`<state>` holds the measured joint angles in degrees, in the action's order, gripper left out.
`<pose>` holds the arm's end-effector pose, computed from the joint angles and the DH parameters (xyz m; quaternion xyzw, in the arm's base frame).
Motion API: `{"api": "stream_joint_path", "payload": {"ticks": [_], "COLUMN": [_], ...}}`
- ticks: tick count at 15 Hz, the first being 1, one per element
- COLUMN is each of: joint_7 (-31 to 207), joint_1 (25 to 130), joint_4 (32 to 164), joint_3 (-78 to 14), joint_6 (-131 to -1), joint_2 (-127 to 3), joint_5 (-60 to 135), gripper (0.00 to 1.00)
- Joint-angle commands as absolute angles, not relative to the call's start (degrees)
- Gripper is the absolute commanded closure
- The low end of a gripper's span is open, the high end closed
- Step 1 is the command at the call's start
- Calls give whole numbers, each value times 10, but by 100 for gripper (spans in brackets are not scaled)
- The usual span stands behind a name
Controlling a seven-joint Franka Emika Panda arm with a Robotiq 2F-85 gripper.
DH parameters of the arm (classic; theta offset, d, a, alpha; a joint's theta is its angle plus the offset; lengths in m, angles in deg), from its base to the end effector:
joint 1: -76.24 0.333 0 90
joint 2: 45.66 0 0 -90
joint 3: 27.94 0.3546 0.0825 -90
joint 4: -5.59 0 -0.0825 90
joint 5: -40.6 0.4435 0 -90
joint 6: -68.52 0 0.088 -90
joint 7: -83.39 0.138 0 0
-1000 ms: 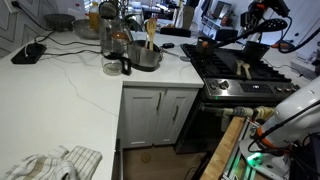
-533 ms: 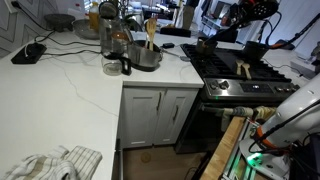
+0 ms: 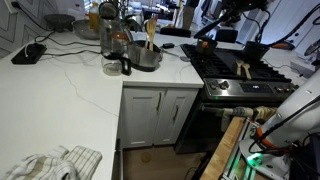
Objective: Put the spoon inside the silver pot
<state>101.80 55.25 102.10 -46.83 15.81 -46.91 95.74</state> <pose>0.4819 -0.2255 0.6167 -0.7737 0.2974 0.2508 0.5000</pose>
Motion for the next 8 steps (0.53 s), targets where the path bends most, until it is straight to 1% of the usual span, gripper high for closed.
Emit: {"api": "stream_joint_path", "payload": {"ticks": [1, 4, 8], "joint_7": [1122, 1213, 1266], "joint_1": [583, 609, 627], "joint_4": [960, 939, 910], "joint_3": [-444, -416, -396], "joint_6": [156, 122, 21], "joint_2": [-543, -585, -643], "joint_5": [1101, 1188, 1226], "gripper": [95, 95, 95]}}
